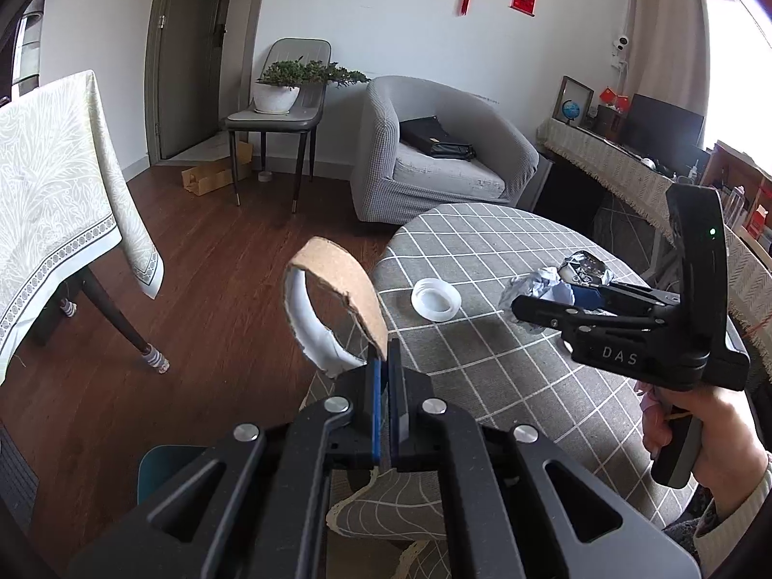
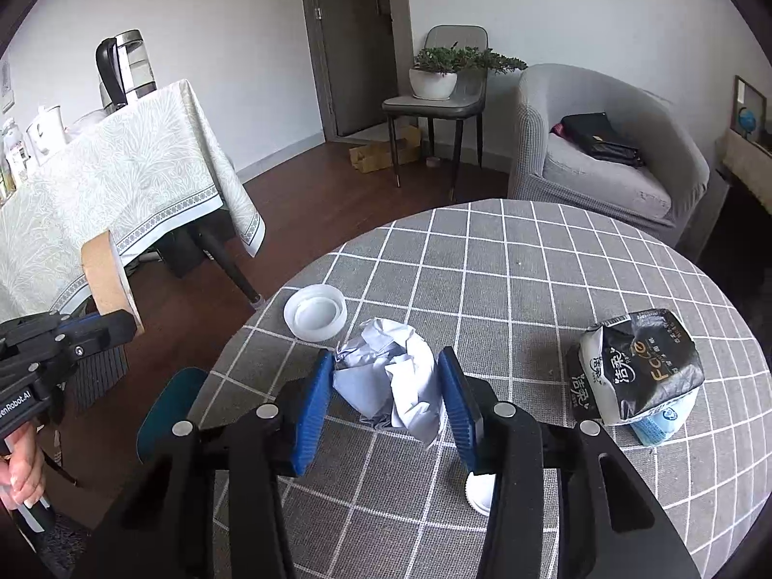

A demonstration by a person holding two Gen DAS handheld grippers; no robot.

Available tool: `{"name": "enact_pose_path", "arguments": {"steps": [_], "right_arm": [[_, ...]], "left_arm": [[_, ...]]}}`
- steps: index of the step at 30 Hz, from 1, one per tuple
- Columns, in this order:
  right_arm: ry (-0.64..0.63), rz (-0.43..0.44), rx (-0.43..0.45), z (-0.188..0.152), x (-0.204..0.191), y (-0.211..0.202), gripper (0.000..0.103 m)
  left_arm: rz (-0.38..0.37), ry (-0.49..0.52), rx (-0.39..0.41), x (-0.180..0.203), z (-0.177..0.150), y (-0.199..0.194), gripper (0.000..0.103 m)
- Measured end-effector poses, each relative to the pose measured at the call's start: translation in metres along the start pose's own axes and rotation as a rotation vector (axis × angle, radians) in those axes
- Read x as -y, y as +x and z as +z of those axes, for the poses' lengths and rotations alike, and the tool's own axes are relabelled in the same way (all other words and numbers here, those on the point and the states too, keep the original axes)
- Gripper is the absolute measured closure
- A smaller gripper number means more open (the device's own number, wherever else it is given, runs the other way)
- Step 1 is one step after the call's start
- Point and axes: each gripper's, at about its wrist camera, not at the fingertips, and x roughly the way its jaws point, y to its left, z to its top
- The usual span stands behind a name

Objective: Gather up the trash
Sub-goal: 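Carry both to the teal bin, open the left tool while the right holds paper above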

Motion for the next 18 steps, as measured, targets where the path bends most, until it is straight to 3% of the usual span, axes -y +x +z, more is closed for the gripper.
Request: {"name": "enact_pose_path", "arguments": {"steps": [6,18], "right_arm": [[-0.034,0.064,0.065,0.011,-0.023,-0.008,0.058],[-0.099,0.192,0.074,0.023,-0.092,0.011,0.058]], "left_arm": [[0.043,-0.017,-0.018,-0.025,-0.008,-0.006,0.100],[0.134,-0.030,-0.107,-0.071,-0.035,-0.002,0.100]]}}
